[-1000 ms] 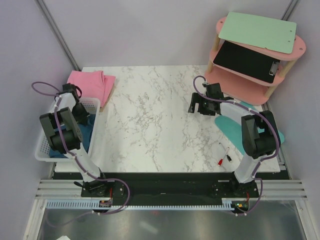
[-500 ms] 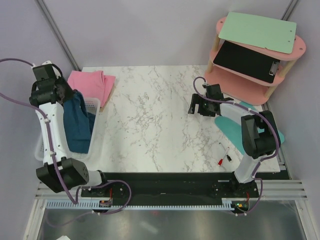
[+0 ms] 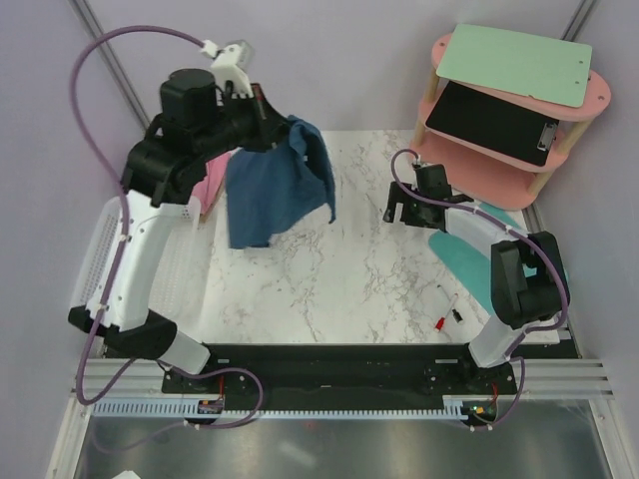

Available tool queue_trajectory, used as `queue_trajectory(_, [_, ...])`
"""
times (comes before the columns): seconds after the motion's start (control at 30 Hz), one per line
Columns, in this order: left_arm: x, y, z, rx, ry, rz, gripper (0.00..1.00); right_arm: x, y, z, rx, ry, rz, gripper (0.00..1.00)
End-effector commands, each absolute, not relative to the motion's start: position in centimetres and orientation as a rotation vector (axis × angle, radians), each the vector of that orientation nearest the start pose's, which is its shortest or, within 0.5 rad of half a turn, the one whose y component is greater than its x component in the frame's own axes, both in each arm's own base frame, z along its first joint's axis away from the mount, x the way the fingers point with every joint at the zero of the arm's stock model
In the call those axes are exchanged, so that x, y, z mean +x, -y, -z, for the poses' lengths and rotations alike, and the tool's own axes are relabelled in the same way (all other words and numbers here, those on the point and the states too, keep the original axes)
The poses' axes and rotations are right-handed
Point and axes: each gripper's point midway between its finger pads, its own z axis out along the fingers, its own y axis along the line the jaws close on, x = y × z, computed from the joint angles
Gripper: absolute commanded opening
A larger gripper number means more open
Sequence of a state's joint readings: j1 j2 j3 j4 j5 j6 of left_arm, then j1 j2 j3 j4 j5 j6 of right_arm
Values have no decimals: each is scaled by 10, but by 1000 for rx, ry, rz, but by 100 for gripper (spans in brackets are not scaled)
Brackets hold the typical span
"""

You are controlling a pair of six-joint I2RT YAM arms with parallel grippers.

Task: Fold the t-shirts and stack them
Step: Move the tshirt to the center of the board, then flatten out the tshirt

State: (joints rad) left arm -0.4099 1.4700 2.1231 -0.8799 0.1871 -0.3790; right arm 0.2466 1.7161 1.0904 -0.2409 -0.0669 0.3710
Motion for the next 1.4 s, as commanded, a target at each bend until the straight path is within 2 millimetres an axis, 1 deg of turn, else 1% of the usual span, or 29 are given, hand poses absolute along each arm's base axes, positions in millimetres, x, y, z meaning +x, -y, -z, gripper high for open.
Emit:
queue_trajectory(0.0, [337, 263, -459, 237, -1908, 911, 2, 410, -114, -97, 137, -2375, -267, 98])
queue_trajectory(0.1, [345, 281, -428, 249, -1977, 960, 2, 408, -105, -101, 146, -2365, -217, 98])
queue_trajectory(0.13, [349, 279, -419, 224, -1991, 936, 2, 407, -103, -102, 149, -2363, -201, 98])
queue_trajectory(0.17, [352, 276, -402, 203, -2020, 904, 2, 407, -101, -103, 154, -2359, -192, 98])
queue_trajectory(0.23, [361, 261, -378, 113, -2057, 801, 2, 406, -99, -104, 158, -2357, -181, 98])
queue_trajectory(0.27, [358, 251, -352, 72, -2107, 749, 2, 405, -100, -104, 156, -2360, -186, 98])
queue_trajectory(0.33, [362, 229, -325, -41, -2142, 650, 2, 404, -104, -102, 144, -2370, -217, 98])
queue_trajectory(0.37, [359, 214, -285, -97, -2226, 595, 2, 404, -106, -102, 138, -2372, -228, 98])
queue_trajectory(0.4, [357, 195, -279, -187, -2218, 544, 2, 404, -107, -100, 137, -2378, -233, 98])
queue_trajectory(0.43, [354, 183, -267, -240, -2236, 525, 2, 402, -108, -96, 133, -2390, -241, 98])
queue_trajectory(0.47, [341, 115, -226, -505, -2267, 428, 2, 401, -110, -92, 128, -2401, -248, 98])
queue_trajectory(0.5, [331, 100, -206, -551, -2296, 392, 15, 400, -110, -91, 128, -2403, -251, 98])
queue_trajectory(0.6, [319, 76, -205, -589, -2275, 350, 99, 401, -112, -89, 128, -2402, -265, 98])
queue_trajectory(0.73, [325, 96, -219, -470, -2266, 432, 100, 404, -116, -88, 135, -2397, -283, 98])
queue_trajectory(0.77, [328, 109, -225, -415, -2263, 455, 100, 403, -116, -85, 137, -2403, -282, 98])
queue_trajectory(0.83, [336, 135, -215, -300, -2311, 510, 100, 401, -122, -83, 118, -2414, -317, 98])
queue_trajectory(0.87, [336, 155, -217, -227, -2322, 534, 100, 401, -122, -83, 118, -2414, -317, 98])
queue_trajectory(0.9, [342, 166, -197, -181, -2385, 515, 100, 400, -123, -82, 116, -2419, -318, 98])
queue_trajectory(0.93, [343, 177, -190, -141, -2413, 523, 100, 400, -124, -81, 113, -2418, -322, 98])
queue_trajectory(0.97, [344, 195, -185, -84, -2436, 542, 100, 399, -126, -82, 104, -2418, -331, 98])
queue_trajectory(1.0, [345, 204, -179, -54, -2458, 546, 100, 399, -127, -81, 103, -2420, -337, 98])
queue_trajectory(1.03, [348, 215, -155, -28, -2528, 547, 100, 398, -128, -80, 99, -2422, -339, 98])
queue_trajectory(1.1, [352, 242, -151, 56, -2541, 570, 100, 398, -129, -80, 101, -2423, -342, 98])
queue_trajectory(1.13, [356, 250, -129, 76, -2587, 536, 100, 399, -128, -79, 103, -2422, -339, 98])
queue_trajectory(1.17, [358, 269, -136, 130, -2567, 552, 100, 399, -128, -78, 104, -2424, -337, 98])
queue_trajectory(1.23, [365, 285, -126, 180, -2571, 522, 100, 399, -127, -79, 103, -2422, -328, 98])
queue_trajectory(1.27, [369, 302, -120, 224, -2581, 511, 100, 399, -126, -80, 105, -2420, -325, 98])
queue_trajectory(1.33, [376, 310, -113, 255, -2580, 430, 100, 398, -125, -80, 104, -2420, -313, 98])
queue_trajectory(1.37, [380, 321, -105, 286, -2597, 381, 100, 398, -124, -80, 104, -2421, -307, 98])
